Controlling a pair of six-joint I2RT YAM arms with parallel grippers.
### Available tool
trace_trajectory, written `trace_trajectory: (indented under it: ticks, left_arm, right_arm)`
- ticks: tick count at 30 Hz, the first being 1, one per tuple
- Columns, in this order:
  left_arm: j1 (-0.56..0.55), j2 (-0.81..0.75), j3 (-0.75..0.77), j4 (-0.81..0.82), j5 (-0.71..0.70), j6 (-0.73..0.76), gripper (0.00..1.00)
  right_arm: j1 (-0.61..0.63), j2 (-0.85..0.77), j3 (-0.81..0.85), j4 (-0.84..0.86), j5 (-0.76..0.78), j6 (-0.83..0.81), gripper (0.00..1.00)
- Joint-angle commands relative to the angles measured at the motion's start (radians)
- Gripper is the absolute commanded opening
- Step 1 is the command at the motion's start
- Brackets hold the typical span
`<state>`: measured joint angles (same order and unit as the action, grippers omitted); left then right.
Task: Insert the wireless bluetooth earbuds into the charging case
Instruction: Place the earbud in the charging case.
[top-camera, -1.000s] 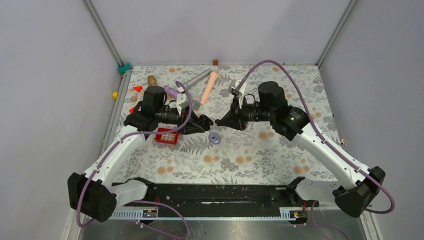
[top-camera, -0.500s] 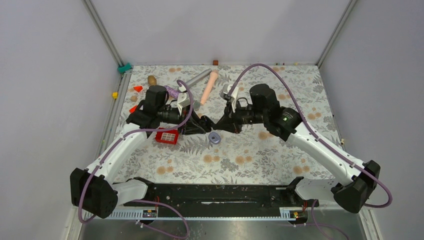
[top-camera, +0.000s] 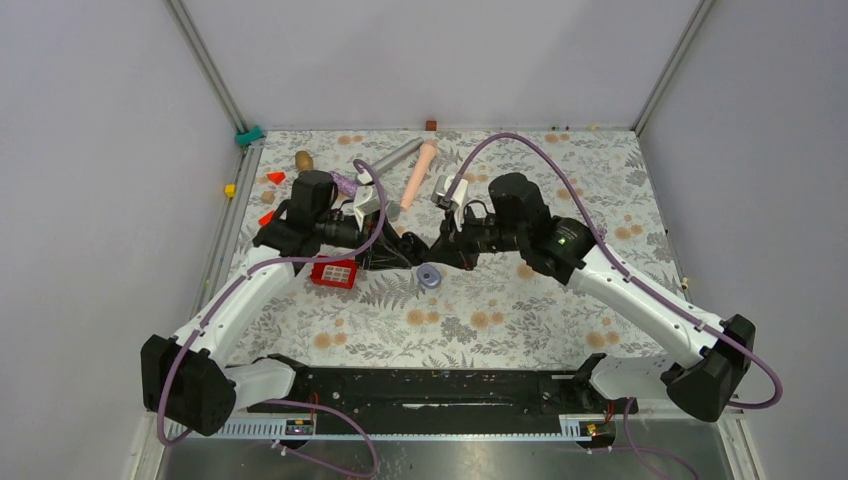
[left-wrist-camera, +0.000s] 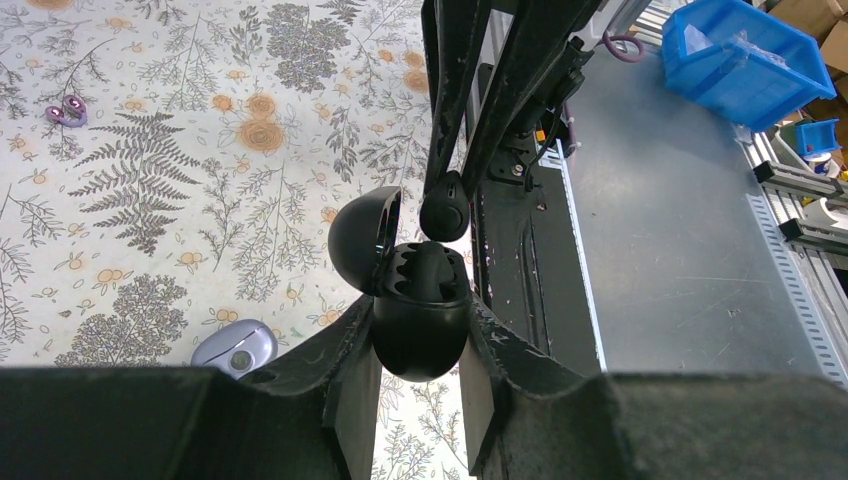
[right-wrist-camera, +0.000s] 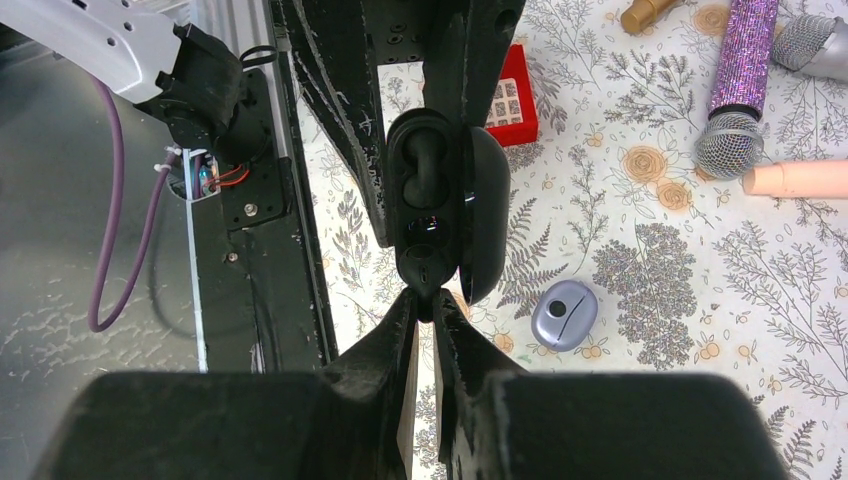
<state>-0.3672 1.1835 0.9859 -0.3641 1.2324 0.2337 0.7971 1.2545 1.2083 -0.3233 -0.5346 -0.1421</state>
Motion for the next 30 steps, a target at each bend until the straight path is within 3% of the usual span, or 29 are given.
trace_trajectory:
  ticks: [1,30]
  left_arm:
    - [0.005,0.005,-0.006,0.046,0.047,-0.002,0.0]
    - [-0.003,0.01,-0.006,0.048,0.054,-0.002,0.0]
  right_arm:
    - [0.02,0.007,0.014,0.019,0.019,-0.026,0.07]
    - [0.086,0.031,0.027,0.002,0.128,-0.111,0.07]
